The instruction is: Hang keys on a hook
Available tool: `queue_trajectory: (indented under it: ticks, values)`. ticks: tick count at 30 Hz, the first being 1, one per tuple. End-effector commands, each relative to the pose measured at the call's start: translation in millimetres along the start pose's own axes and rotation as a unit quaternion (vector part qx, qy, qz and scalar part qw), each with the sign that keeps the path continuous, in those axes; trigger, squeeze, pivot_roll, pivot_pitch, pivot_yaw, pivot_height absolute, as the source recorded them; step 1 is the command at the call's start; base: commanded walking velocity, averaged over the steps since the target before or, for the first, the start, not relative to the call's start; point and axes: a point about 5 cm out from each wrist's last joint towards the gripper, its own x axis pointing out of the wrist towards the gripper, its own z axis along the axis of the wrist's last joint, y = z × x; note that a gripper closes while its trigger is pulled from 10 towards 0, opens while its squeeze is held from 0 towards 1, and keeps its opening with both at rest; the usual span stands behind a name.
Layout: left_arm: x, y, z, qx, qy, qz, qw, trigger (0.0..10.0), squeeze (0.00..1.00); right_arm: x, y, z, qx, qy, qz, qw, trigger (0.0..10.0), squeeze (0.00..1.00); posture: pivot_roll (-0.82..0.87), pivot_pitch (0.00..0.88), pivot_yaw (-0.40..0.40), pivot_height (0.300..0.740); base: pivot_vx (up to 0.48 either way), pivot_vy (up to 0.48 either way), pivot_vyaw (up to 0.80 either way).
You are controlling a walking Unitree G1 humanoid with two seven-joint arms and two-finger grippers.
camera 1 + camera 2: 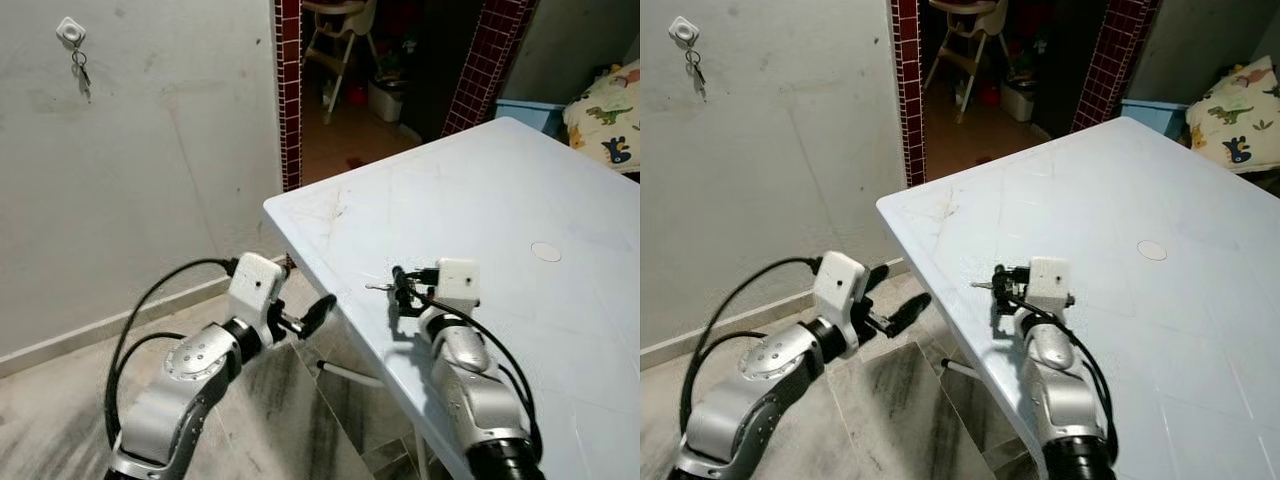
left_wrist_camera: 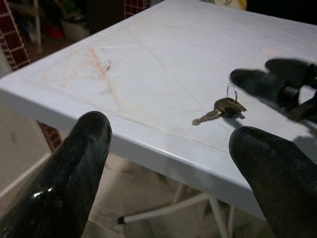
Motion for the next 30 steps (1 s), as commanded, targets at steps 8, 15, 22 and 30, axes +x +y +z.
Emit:
queue_trajectory:
  ticks: [8,15,22,30]
  values:
    - [-13.0,8.9,14.7,0.121,-0.072,0.031,0.990,10.0,0.00,-29.0,10.3,36.8,-0.011,-0.085,0.067,0.994,10.0,0.00,0.13,0.000,-0.018,0.740,0.000,0.000,0.00]
    - [-22.8,14.2,14.2,0.143,-0.088,0.073,0.983,10.0,0.00,-71.5,0.5,47.5,-0.042,-0.116,0.076,0.989,0.0,0.00,0.10,0.000,-0.022,0.740,0.000,0.000,0.00]
    - [-26.3,18.6,14.0,0.160,-0.107,0.099,0.976,10.0,0.00,-93.2,-27.3,55.7,-0.081,-0.123,0.029,0.989,0.0,0.00,0.08,0.000,-0.031,0.740,0.000,0.000,0.00]
    - [-18.2,15.3,31.1,0.150,-0.157,0.104,0.971,10.0,1.00,-92.8,-31.6,65.5,-0.072,-0.133,-0.009,0.989,10.0,0.00,0.07,0.000,-0.033,0.740,0.000,0.000,0.00]
